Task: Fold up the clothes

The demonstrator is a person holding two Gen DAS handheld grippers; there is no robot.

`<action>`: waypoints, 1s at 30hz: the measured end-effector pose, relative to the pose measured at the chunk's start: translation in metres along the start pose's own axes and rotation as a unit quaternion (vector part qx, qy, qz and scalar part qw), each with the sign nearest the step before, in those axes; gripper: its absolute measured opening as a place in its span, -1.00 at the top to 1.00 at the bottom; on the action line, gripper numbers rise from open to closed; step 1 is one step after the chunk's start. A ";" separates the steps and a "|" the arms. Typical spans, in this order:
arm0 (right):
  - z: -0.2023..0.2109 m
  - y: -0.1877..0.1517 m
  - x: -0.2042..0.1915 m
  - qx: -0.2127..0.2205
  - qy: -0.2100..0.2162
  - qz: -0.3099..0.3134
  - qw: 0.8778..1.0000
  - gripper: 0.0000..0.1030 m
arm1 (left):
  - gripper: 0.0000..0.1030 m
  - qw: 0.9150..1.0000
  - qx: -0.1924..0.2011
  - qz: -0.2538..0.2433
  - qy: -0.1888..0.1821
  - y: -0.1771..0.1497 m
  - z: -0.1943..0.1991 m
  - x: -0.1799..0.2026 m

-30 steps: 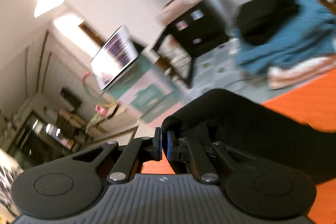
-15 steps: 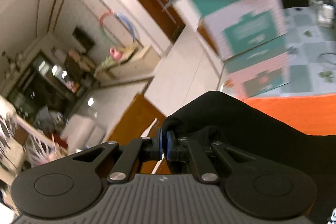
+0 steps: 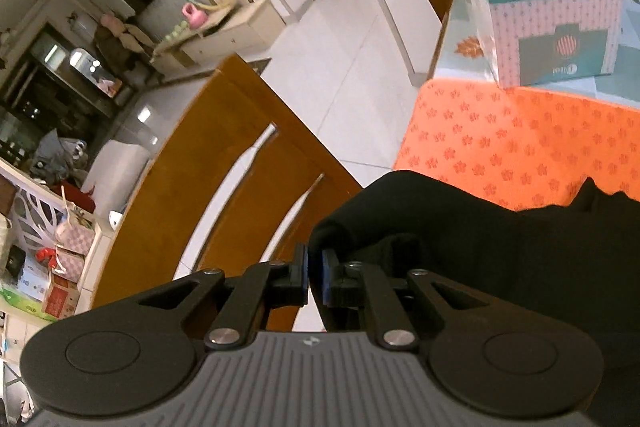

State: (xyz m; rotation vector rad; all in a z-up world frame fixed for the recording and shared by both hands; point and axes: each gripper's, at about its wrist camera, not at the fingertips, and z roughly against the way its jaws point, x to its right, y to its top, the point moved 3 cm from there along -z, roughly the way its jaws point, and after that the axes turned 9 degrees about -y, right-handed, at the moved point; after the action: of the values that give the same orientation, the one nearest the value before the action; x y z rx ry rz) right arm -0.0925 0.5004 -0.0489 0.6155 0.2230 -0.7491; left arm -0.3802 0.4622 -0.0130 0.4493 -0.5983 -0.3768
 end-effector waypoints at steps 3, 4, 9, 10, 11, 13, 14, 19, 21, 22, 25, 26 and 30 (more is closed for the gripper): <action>0.005 0.002 0.005 -0.007 0.006 0.001 1.000 0.42 | 0.44 1.000 -0.004 -0.005 -0.006 0.002 -0.003 0.004; 0.009 0.002 0.007 -0.006 0.007 0.002 1.000 0.35 | 0.40 1.000 -0.006 -0.006 -0.009 0.002 -0.005 0.006; 0.044 0.003 0.025 0.000 0.021 0.012 1.000 0.32 | 0.23 0.999 -0.019 -0.024 -0.032 0.003 -0.015 0.023; 0.053 0.001 0.031 0.002 0.020 0.013 1.000 0.32 | 0.21 0.999 -0.023 -0.029 -0.037 0.003 -0.018 0.027; 0.061 -0.001 0.038 0.005 0.019 0.014 1.000 0.32 | 0.19 0.998 -0.028 -0.037 -0.045 0.002 -0.022 0.033; 0.077 -0.007 0.052 0.010 0.012 0.010 1.000 0.31 | 0.14 0.996 -0.039 -0.050 -0.057 -0.001 -0.027 0.043; 0.085 -0.010 0.059 0.013 0.008 0.007 1.000 0.31 | 0.11 0.995 -0.045 -0.057 -0.063 -0.003 -0.030 0.048; 0.122 -0.027 0.101 0.027 -0.003 -0.034 0.999 0.31 | 0.09 0.989 -0.072 -0.087 -0.092 -0.012 -0.044 0.074; 0.135 -0.035 0.116 0.032 -0.007 -0.050 0.998 0.31 | 0.09 0.986 -0.084 -0.099 -0.104 -0.016 -0.049 0.084; 0.141 -0.039 0.125 0.034 -0.007 -0.060 0.998 0.31 | 0.09 0.985 -0.088 -0.104 -0.109 -0.018 -0.052 0.089; 0.157 -0.050 0.148 0.037 -0.013 -0.080 0.996 0.31 | 0.06 0.981 -0.100 -0.117 -0.121 -0.023 -0.059 0.104; 0.162 -0.054 0.155 0.038 -0.016 -0.085 0.996 0.31 | 0.03 0.979 -0.104 -0.121 -0.125 -0.025 -0.061 0.108; 0.178 -0.075 0.177 0.039 -0.036 -0.092 0.994 0.31 | -0.10 0.974 -0.119 -0.133 -0.137 -0.034 -0.069 0.121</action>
State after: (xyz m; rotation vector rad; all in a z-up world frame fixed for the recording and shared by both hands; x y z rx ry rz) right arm -0.0215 0.2511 -0.0105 0.6465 0.1859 -0.9607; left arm -0.2524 0.3979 -0.0260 0.2476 -0.7528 -0.7664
